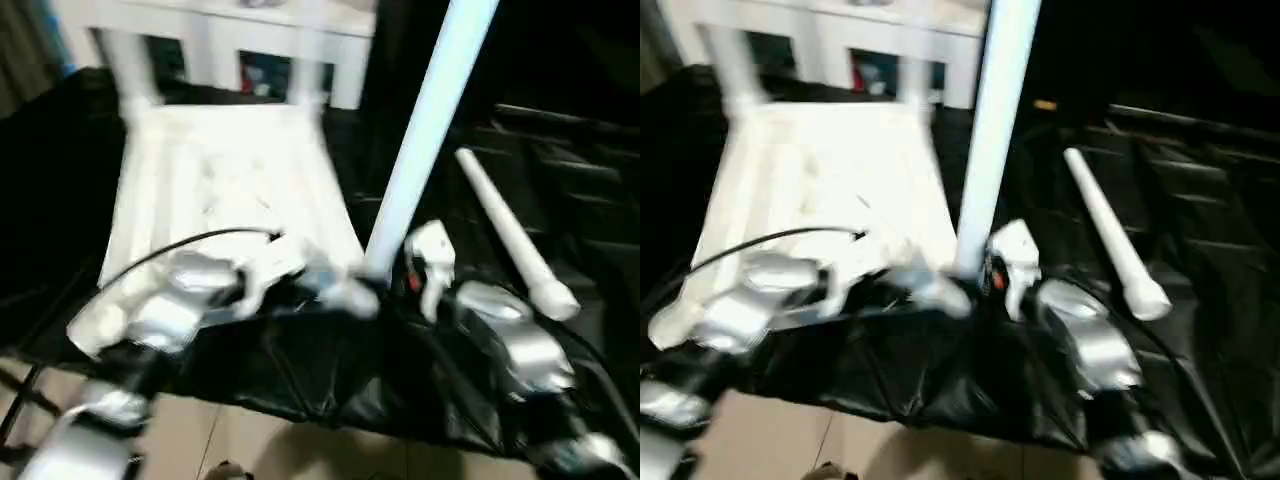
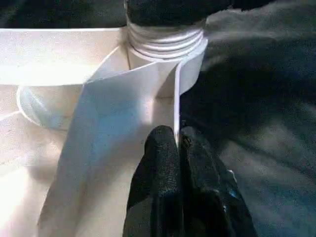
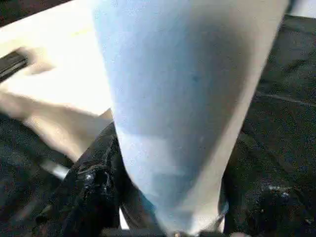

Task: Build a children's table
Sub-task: Rotate leg to tighten

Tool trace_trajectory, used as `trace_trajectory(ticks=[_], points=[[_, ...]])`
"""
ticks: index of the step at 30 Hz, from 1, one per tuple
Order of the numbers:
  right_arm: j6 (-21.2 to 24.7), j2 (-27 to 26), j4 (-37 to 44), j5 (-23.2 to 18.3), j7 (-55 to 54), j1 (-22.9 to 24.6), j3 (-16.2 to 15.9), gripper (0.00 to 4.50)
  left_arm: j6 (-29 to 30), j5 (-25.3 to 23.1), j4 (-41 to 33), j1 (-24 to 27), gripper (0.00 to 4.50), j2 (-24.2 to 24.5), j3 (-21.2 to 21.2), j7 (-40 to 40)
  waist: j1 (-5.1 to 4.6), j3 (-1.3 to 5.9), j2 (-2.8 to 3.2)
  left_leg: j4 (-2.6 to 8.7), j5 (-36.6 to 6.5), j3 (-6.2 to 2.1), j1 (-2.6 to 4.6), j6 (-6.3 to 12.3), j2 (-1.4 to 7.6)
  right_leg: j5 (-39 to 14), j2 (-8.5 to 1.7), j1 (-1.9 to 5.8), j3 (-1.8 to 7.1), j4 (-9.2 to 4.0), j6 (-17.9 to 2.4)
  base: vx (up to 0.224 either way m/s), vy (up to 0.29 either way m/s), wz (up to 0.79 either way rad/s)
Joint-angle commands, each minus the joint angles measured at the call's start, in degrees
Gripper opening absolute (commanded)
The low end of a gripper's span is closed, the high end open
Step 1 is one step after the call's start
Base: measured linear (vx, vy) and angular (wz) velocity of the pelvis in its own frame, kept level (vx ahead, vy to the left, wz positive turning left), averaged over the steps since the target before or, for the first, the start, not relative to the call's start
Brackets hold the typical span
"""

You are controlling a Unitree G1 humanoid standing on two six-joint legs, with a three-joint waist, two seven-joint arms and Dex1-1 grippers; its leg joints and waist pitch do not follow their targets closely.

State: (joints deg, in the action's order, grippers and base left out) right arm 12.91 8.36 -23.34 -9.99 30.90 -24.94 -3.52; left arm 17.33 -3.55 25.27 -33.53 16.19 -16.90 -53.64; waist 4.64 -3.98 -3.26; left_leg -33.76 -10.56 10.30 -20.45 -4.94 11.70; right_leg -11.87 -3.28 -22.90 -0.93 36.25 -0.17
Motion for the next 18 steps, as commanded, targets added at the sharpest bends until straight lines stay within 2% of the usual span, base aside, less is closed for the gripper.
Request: trace_trajectory(ticks=[1,5,9,11,12,14,15,18], points=[[1.21,-3.58,-4.69,0.95,-5.65,-0.15,-0.60,2.45,1.73,0.74,-2.24,-2.20,0.00,-4.56,1.43,6.30,-0.04,3.94,0.81,3.95,-8.51,-0.29,0.40,-1.61,1.12,-3.27,-3.75,2.65,1.99,-4.08,-12.56,0.000,0.000,0.00],[0.81,-6.24,-6.57,1.20,-8.39,-1.30,-0.18,2.45,2.87,0.00,-3.83,-1.50,0.00,-7.36,0.51,8.39,0.08,4.01,0.75,3.81,-6.30,-0.20,0.27,-0.24,0.91,1.95,-3.51,2.97,1.91,-3.78,-12.95,0.000,0.000,0.00],[-1.47,-7.28,-8.34,2.26,-8.49,-2.37,-0.40,2.45,2.26,-0.70,-4.27,-0.65,0.00,-7.94,-1.17,8.17,0.00,3.82,0.83,4.00,-8.33,-0.23,0.36,-0.22,1.01,-0.94,-3.63,2.85,1.89,-4.17,-12.56,0.000,0.000,0.00],[-1.98,-7.19,-8.56,2.02,-8.37,-2.69,-0.15,3.15,2.27,-0.65,-4.52,-0.48,0.00,-7.75,-1.36,7.95,-0.16,3.73,0.85,4.13,-9.99,-0.29,0.41,-0.62,1.07,-3.50,-3.63,2.74,1.91,-4.39,-12.17,0.000,0.000,0.00],[-2.28,-6.92,-8.64,1.46,-7.62,-3.07,0.26,3.15,2.09,-0.41,-4.82,-0.23,0.00,-7.29,-1.41,7.33,-0.23,3.54,0.68,4.20,-10.19,-0.26,0.41,-0.60,1.10,-3.84,-3.60,2.62,1.92,-4.48,-12.03,0.000,0.000,0.00],[-2.67,-5.90,-8.25,0.95,-5.16,-3.44,0.28,3.26,1.57,0.15,-5.25,0.19,0.00,-6.31,-1.34,5.75,-0.30,3.64,0.78,4.16,-10.20,-0.27,0.44,-0.45,1.12,-3.62,-3.63,2.64,1.95,-4.40,-12.15,0.000,0.000,0.00],[-2.95,-5.32,-7.91,1.08,-3.95,-3.45,-0.11,3.45,1.30,0.32,-5.32,0.30,0.00,-5.90,-1.33,5.08,-0.34,3.66,0.71,4.12,-9.64,-0.30,0.25,-0.15,1.10,-2.66,-3.60,2.80,1.94,-4.30,-12.23,0.000,0.000,0.00],[-3.93,-4.26,-7.40,1.84,-2.31,-3.48,-0.86,3.62,0.39,0.70,-5.53,0.53,0.00,-5.03,-1.45,3.62,-0.31,3.83,0.74,3.91,-6.94,-0.18,0.16,0.87,1.03,1.44,-3.52,2.88,1.93,-3.90,-12.86,0.000,0.000,0.00]])
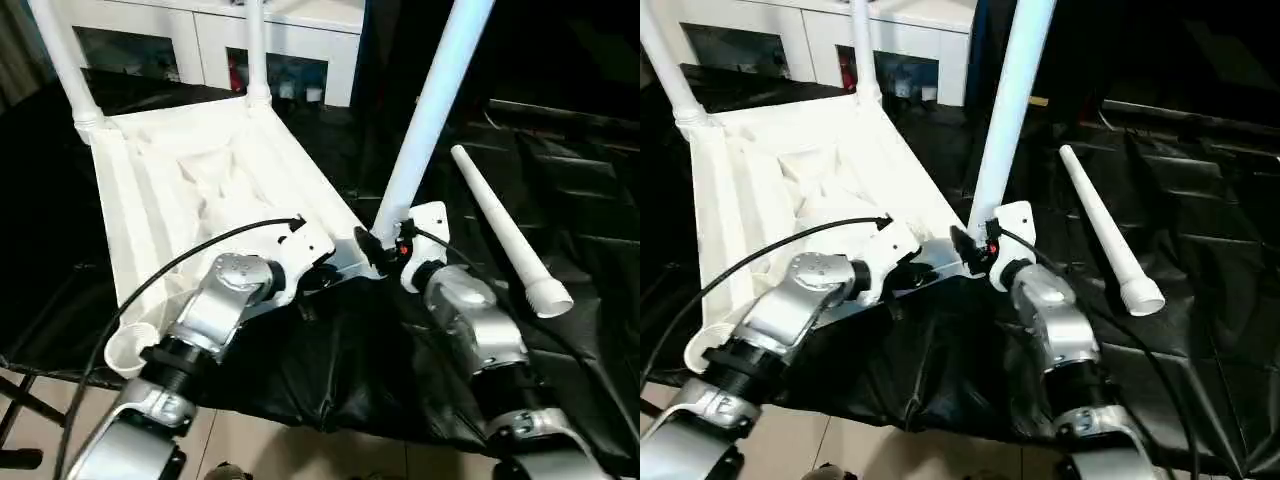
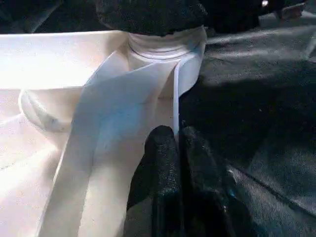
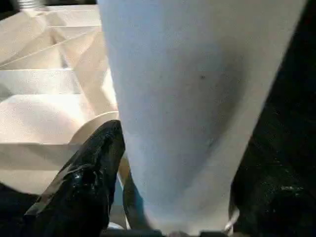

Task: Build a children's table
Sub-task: Rotate leg to tighten

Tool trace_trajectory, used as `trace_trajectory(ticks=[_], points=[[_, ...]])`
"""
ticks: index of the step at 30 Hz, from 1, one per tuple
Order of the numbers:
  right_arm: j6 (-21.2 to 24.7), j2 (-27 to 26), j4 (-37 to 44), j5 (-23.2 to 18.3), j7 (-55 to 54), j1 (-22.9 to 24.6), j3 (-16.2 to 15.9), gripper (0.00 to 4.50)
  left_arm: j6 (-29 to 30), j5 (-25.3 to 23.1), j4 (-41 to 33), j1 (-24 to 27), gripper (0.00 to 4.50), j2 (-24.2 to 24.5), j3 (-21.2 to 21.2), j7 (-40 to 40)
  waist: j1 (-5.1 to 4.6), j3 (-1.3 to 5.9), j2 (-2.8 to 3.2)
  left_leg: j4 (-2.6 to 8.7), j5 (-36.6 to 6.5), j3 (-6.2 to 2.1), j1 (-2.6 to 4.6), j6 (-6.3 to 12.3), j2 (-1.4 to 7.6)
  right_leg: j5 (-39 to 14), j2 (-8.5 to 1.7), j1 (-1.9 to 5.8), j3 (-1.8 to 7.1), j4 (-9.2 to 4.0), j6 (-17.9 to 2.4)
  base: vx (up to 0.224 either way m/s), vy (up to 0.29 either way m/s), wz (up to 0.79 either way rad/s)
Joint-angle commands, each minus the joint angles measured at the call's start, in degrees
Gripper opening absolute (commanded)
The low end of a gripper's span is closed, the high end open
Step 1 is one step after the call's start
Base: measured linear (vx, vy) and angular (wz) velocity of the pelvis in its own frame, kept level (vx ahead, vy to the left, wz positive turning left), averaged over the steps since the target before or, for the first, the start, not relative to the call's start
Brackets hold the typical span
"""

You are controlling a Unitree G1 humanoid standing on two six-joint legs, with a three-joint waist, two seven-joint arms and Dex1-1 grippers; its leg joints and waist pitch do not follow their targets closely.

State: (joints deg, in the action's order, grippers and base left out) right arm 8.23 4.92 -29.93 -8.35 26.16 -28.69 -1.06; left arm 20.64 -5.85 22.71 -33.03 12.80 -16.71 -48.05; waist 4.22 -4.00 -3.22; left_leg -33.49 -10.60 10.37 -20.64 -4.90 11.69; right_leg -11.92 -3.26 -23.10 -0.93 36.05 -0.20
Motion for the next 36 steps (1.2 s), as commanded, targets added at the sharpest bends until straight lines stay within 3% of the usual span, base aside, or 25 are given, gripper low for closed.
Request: trace_trajectory(ticks=[1,3,4,10,16,19,22,26,32,36], points=[[0.75,0.13,0.14,0.06,4.48,0.55,-3.77,3.62,-3.72,3.35,-2.99,0.20,0.00,-0.93,-1.62,-3.39,0.13,3.81,0.68,3.62,-6.51,-0.27,0.34,1.24,1.01,2.27,-3.50,3.12,1.87,-3.69,-13.12,0.000,0.000,0.00],[1.03,3.03,2.64,-0.28,10.07,1.47,-5.23,3.62,-5.48,4.61,-3.17,0.74,0.00,0.88,-1.49,-7.35,0.26,3.81,0.66,3.55,-6.49,-0.22,0.39,1.73,1.02,2.55,-3.55,3.17,1.88,-3.63,-13.48,0.000,0.000,0.00],[0.92,3.87,3.18,-0.34,11.64,1.74,-5.63,3.62,-5.75,4.93,-3.29,0.91,0.00,1.29,-1.47,-8.29,0.23,3.69,0.21,3.55,-6.53,-0.05,0.38,2.34,1.15,2.58,-3.50,3.08,1.93,-3.70,-13.58,0.000,0.000,0.00],[-0.56,14.35,10.30,-0.61,29.65,5.50,-10.90,3.62,-11.28,7.05,-3.57,1.98,0.00,6.63,-2.33,-18.98,0.85,3.40,0.59,3.67,-8.72,-0.09,0.56,2.81,1.44,-1.78,-3.64,2.75,1.88,-4.01,-13.46,0.000,0.000,0.00],[-0.37,18.13,12.56,-0.90,35.38,5.84,-12.55,3.62,-12.48,7.72,-2.67,1.45,0.00,8.16,-2.32,-22.89,0.91,3.38,0.39,3.62,-8.66,-0.12,0.43,2.84,1.44,-2.77,-3.78,2.70,1.90,-4.00,-13.60,0.000,0.000,0.00],[1.80,19.20,14.44,-2.63,37.88,6.02,-12.77,3.34,-13.45,7.95,-2.09,1.22,0.00,9.20,-2.79,-24.99,0.89,3.44,0.40,3.53,-7.79,-0.12,0.40,3.28,1.44,-1.87,-3.78,2.70,1.89,-3.86,-13.82,0.000,0.000,0.00],[2.52,19.75,15.33,-2.72,39.48,6.40,-13.57,3.03,-14.41,8.01,-1.30,1.09,0.00,9.79,-2.97,-26.46,1.05,3.50,0.57,3.46,-6.95,-0.10,0.43,3.68,1.46,-0.03,-3.69,2.71,1.82,-3.68,-14.35,0.000,0.000,0.00],[2.63,19.49,15.46,-2.42,39.75,6.88,-13.89,2.85,-14.86,7.86,-0.73,1.07,0.00,9.93,-2.71,-27.09,1.04,3.43,0.52,3.56,-8.13,-0.12,0.43,3.01,1.47,-1.79,-3.80,2.71,1.80,-3.86,-14.22,0.000,0.000,0.00],[5.09,16.44,14.56,-3.40,35.26,7.75,-11.86,2.70,-12.80,7.60,-0.02,0.80,0.00,8.36,-1.25,-23.14,0.99,3.43,0.61,3.63,-8.35,-0.16,0.42,2.25,1.47,-1.71,-3.78,2.68,1.80,-3.80,-14.34,0.000,0.000,0.00],[4.75,9.17,8.13,-0.13,17.76,6.06,-8.10,2.69,-6.19,5.02,1.97,-1.25,0.00,3.61,0.64,-11.00,0.59,3.27,0.57,3.78,-10.73,-0.11,0.59,0.34,1.39,-7.58,-3.95,2.38,1.91,-4.34,-13.36,0.000,0.000,0.00]])
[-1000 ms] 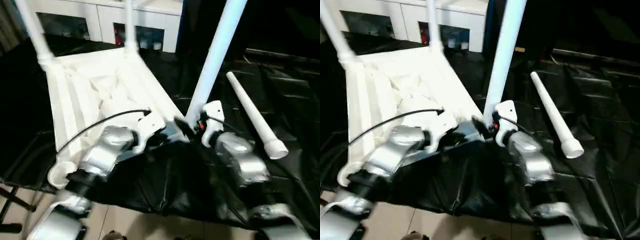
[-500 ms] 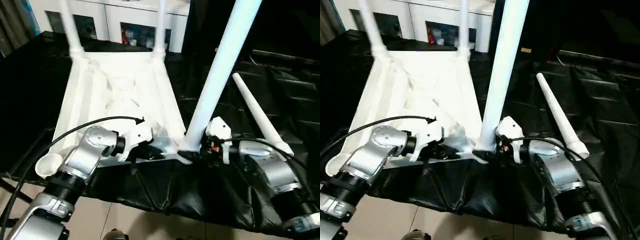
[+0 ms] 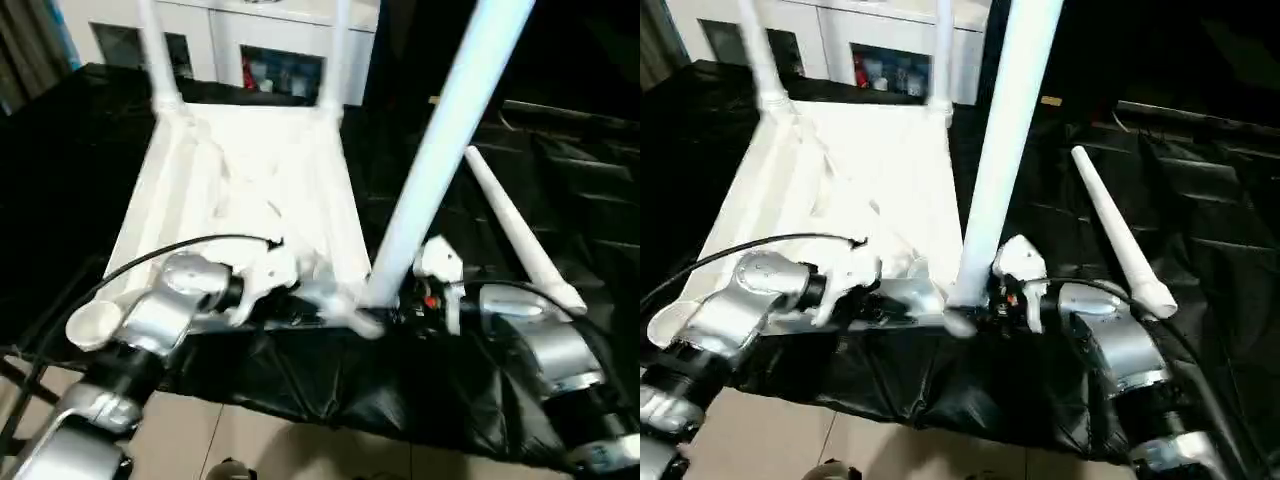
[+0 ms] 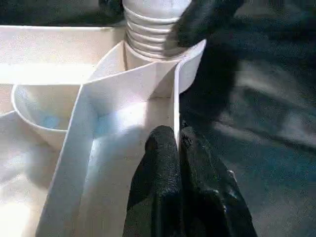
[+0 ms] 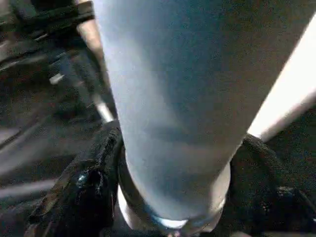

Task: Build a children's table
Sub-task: Rotate leg to tighten

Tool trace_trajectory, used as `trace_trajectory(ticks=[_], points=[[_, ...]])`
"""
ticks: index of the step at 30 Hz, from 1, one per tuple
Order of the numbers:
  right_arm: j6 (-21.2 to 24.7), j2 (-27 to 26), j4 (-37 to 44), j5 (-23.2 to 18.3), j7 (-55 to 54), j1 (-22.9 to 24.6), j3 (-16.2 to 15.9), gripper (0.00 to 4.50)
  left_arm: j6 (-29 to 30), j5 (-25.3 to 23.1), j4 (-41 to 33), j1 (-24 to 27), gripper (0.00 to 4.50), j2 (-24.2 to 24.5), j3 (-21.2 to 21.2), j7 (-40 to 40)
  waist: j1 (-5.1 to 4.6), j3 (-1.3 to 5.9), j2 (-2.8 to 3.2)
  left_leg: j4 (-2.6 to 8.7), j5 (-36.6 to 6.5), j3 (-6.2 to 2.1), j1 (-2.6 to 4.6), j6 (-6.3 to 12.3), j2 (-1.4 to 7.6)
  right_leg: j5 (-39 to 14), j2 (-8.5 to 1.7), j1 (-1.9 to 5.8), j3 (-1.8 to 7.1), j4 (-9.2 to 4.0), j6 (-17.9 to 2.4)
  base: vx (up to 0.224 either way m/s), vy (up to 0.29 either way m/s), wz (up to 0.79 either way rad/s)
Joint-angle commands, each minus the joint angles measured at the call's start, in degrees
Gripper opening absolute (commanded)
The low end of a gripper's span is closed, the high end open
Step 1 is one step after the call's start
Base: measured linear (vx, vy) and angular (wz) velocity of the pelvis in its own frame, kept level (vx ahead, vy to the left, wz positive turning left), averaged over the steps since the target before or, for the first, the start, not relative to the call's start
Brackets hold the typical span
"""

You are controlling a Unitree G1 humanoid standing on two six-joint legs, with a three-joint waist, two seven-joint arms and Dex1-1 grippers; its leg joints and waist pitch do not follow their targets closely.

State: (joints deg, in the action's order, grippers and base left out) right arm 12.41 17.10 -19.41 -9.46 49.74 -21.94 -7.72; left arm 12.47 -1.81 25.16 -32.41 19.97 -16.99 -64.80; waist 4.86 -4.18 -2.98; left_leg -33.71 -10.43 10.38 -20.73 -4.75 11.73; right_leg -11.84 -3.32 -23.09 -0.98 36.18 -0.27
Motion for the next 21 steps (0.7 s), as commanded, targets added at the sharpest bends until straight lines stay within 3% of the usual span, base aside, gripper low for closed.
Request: trace_trajectory(ticks=[1,3,4,6,10,12,14,17,21], points=[[0.52,-3.88,-3.32,1.54,-7.93,-0.99,-1.16,2.69,2.58,0.54,-0.45,-2.02,0.00,-4.21,0.99,7.01,-0.36,3.36,0.18,4.30,-12.45,-0.54,0.38,-1.29,1.14,-12.70,-4.05,2.75,1.78,-4.80,-11.98,0.000,0.000,0.00],[0.52,-3.88,-3.32,1.54,-7.93,-0.99,-1.16,2.68,2.58,0.54,-0.45,-2.02,0.00,-4.21,0.99,7.01,-0.40,3.36,0.24,4.33,-12.42,-0.58,0.45,-1.30,1.18,-13.42,-4.02,2.64,1.87,-5.03,-10.95,0.000,0.000,0.00],[1.04,-8.07,-6.45,1.81,-15.18,-2.40,0.53,2.68,5.05,-0.17,-0.64,-2.37,0.00,-7.60,1.38,11.75,-0.57,3.31,0.33,4.26,-12.66,-0.42,0.59,-1.09,1.17,-12.74,-3.86,2.37,2.04,-5.08,-10.73,0.000,0.000,0.00],[1.09,-10.98,-8.07,1.62,-19.46,-3.21,1.66,2.68,6.12,-0.84,-0.90,-2.47,0.00,-9.89,1.23,14.71,-0.81,3.41,0.30,4.32,-12.49,-0.53,0.54,-1.30,1.12,-12.49,-3.88,2.45,1.97,-5.09,-11.06,0.000,0.000,0.00],[1.32,-16.30,-10.15,2.34,-27.66,-5.08,3.53,2.67,8.04,-2.57,-2.08,-1.85,0.00,-14.43,-0.47,20.00,-1.19,3.59,0.40,4.14,-8.89,-0.35,0.33,-0.13,0.96,-4.77,-3.58,2.67,1.99,-4.58,-11.95,0.000,0.000,0.00],[0.35,-16.82,-10.66,2.79,-28.10,-5.39,3.55,2.67,8.43,-2.90,-2.41,-1.62,0.00,-14.92,-0.86,20.58,-1.16,3.65,0.39,4.11,-8.71,-0.30,0.41,0.11,0.93,-4.28,-3.56,2.73,1.97,-4.61,-11.93,0.000,0.000,0.00],[-1.02,-16.70,-10.87,2.94,-26.80,-5.49,3.28,3.23,8.62,-2.85,-3.10,-1.10,0.00,-15.09,-1.40,20.31,-1.15,3.65,0.39,4.11,-9.11,-0.27,0.42,0.38,0.94,-4.13,-3.54,2.78,1.94,-4.62,-11.96,0.000,0.000,0.00],[-0.86,-15.87,-9.93,1.64,-24.18,-5.18,3.25,3.47,8.20,-2.49,-3.68,-0.74,0.00,-14.29,-1.61,19.20,-1.22,3.58,0.49,4.20,-9.78,-0.28,0.42,0.61,0.98,-4.64,-3.52,2.76,1.95,-4.75,-11.78,0.000,0.000,0.00],[-3.46,-13.32,-9.01,2.91,-20.52,-4.91,2.50,3.80,6.27,-1.43,-4.79,0.17,0.00,-12.49,-1.17,15.73,-1.17,3.67,0.38,4.11,-9.03,-0.26,0.29,1.29,0.99,-3.36,-3.60,2.97,1.96,-4.64,-12.11,0.000,0.000,0.00]])
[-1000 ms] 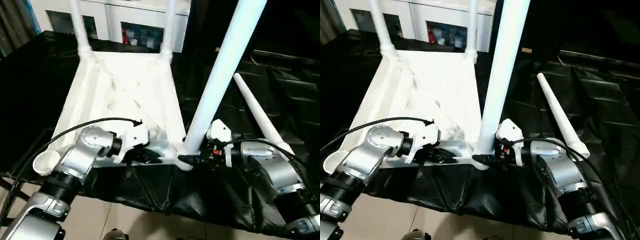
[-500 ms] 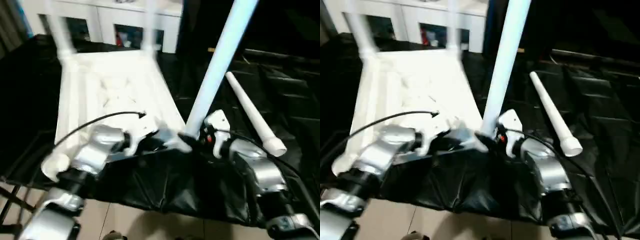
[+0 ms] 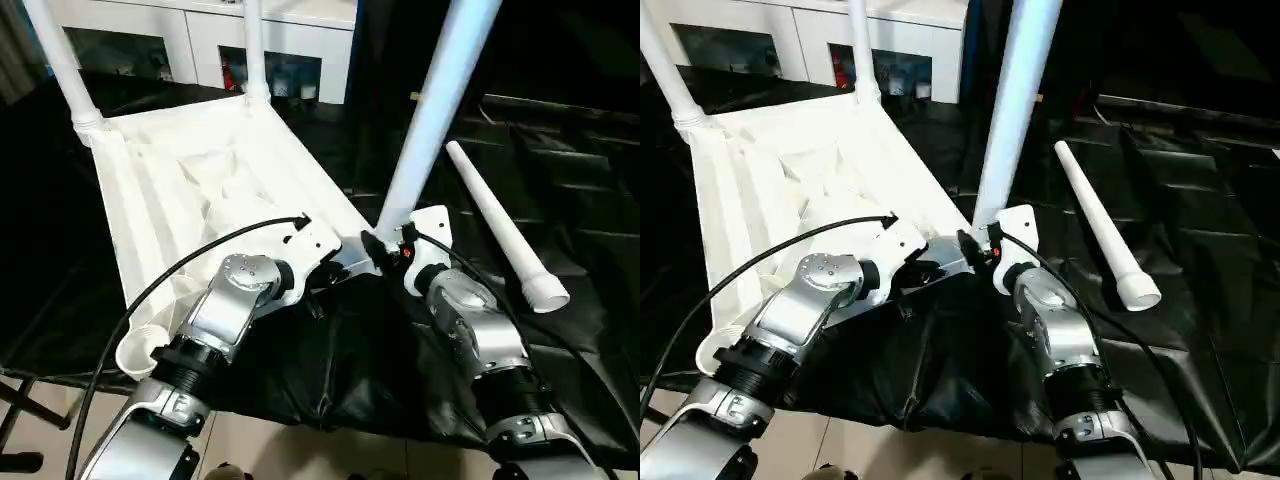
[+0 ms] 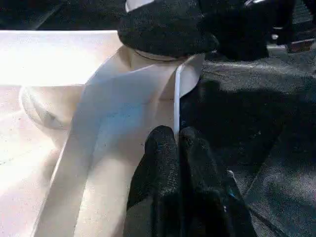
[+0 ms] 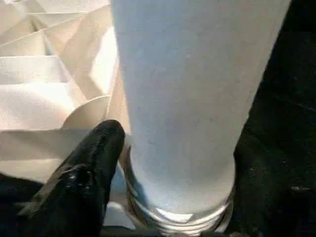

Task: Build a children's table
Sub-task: Rotate leg to tighten

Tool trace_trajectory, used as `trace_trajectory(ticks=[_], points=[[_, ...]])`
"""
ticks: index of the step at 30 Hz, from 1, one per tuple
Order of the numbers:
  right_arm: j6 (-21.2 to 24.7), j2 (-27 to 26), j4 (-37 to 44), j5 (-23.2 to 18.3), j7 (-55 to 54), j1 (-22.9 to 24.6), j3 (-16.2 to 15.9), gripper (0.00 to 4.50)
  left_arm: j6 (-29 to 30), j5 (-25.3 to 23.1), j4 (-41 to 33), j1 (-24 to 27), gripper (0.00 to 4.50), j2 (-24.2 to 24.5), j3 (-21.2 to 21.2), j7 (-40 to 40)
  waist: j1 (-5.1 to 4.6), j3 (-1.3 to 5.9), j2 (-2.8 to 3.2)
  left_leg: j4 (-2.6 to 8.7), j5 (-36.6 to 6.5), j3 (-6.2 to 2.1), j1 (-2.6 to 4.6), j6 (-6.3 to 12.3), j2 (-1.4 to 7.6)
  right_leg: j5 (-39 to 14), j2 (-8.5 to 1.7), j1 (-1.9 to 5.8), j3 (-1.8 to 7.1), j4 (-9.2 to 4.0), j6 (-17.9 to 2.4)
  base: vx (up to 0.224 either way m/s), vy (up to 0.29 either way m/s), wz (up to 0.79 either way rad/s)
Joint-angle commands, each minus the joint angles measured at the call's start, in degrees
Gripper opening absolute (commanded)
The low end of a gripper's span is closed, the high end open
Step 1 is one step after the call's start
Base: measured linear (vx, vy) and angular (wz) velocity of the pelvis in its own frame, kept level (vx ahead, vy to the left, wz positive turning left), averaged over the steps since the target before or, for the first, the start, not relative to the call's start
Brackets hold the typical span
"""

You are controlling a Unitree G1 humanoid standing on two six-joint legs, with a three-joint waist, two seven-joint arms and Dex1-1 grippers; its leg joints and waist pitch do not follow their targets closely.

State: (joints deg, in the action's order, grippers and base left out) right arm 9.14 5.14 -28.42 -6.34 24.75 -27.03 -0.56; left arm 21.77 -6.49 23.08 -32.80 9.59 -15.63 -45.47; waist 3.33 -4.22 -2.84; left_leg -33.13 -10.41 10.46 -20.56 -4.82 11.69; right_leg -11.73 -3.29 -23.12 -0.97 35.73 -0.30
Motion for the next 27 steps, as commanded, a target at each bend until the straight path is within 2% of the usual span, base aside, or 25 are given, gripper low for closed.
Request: trace_trajectory(ticks=[1,2,5,6,8,13,16,18,23,27], points=[[-0.64,-0.40,0.67,-0.73,6.36,0.43,-4.54,3.80,-3.84,4.18,-3.27,1.04,0.00,-1.49,-2.37,-5.45,0.33,3.73,0.21,3.51,-8.27,-0.31,0.06,1.76,1.05,-2.28,-3.62,3.05,1.95,-4.06,-12.41,0.000,0.000,0.00],[-0.93,1.32,1.87,-1.53,9.61,0.87,-4.59,3.80,-4.28,5.74,-4.13,1.78,0.00,-0.68,-1.86,-7.89,0.40,3.91,-0.07,3.40,-7.74,-0.26,0.11,2.34,1.08,-1.50,-3.66,3.23,1.92,-4.01,-12.77,0.000,0.000,0.00],[-1.34,3.35,3.29,-2.18,13.70,1.56,-5.45,3.80,-5.80,6.72,-4.86,2.44,0.00,0.50,-1.88,-10.13,0.82,3.82,0.25,3.28,-6.70,-0.07,0.27,3.48,1.13,-0.43,-3.67,2.98,1.95,-3.92,-13.84,0.000,0.000,0.00],[-1.83,6.29,5.58,-2.41,18.87,2.78,-7.21,3.80,-6.61,7.55,-5.71,3.22,0.00,2.32,-2.23,-13.32,1.08,3.79,0.26,3.30,-6.68,-0.14,0.18,3.70,1.26,-0.13,-3.61,3.13,1.90,-3.81,-13.63,0.000,0.000,0.00],[-1.98,8.14,6.85,-2.51,21.85,3.49,-8.19,3.80,-6.96,7.97,-6.19,3.65,0.00,3.49,-2.42,-15.16,1.21,3.75,0.25,3.28,-6.68,-0.07,0.22,3.97,1.28,0.16,-3.54,3.09,1.90,-3.75,-13.44,0.000,0.000,0.00],[-0.90,14.21,10.91,-3.89,32.87,5.76,-10.47,3.80,-8.77,8.64,-6.80,4.69,0.00,7.51,-2.91,-20.97,1.69,3.54,0.25,3.51,-9.30,-0.10,0.49,3.28,1.45,-5.44,-3.67,2.72,1.91,-4.25,-12.86,0.000,0.000,0.00],[-1.81,16.96,11.99,-3.51,37.64,6.48,-11.57,3.80,-10.14,8.70,-6.70,4.99,0.00,9.56,-2.96,-23.93,1.71,3.65,0.15,3.40,-8.43,-0.10,0.33,3.51,1.43,-4.28,-3.70,2.80,1.96,-4.02,-12.79,0.000,0.000,0.00],[-1.93,17.51,11.91,-3.41,38.67,6.37,-11.85,3.64,-10.56,8.71,-6.72,5.04,0.00,10.15,-3.14,-24.90,1.68,3.76,-0.01,3.32,-8.02,-0.10,0.26,3.73,1.36,-3.71,-3.73,2.92,1.90,-3.91,-12.98,0.000,0.000,0.00],[-1.96,18.57,11.74,-3.45,40.25,5.93,-12.97,3.19,-11.52,9.07,-7.02,5.25,0.00,11.61,-3.91,-27.26,1.75,3.84,0.12,3.21,-7.52,-0.05,0.44,3.90,1.44,-3.39,-3.72,2.73,1.86,-3.81,-13.75,0.000,0.000,0.00],[-0.87,18.08,12.38,-4.14,41.24,6.01,-13.27,2.89,-11.92,9.19,-6.75,5.30,0.00,11.95,-3.84,-28.23,1.75,4.04,0.03,3.14,-7.32,-0.07,0.42,3.80,1.44,-3.01,-3.74,2.89,1.84,-3.65,-13.98,0.000,0.000,0.00]])
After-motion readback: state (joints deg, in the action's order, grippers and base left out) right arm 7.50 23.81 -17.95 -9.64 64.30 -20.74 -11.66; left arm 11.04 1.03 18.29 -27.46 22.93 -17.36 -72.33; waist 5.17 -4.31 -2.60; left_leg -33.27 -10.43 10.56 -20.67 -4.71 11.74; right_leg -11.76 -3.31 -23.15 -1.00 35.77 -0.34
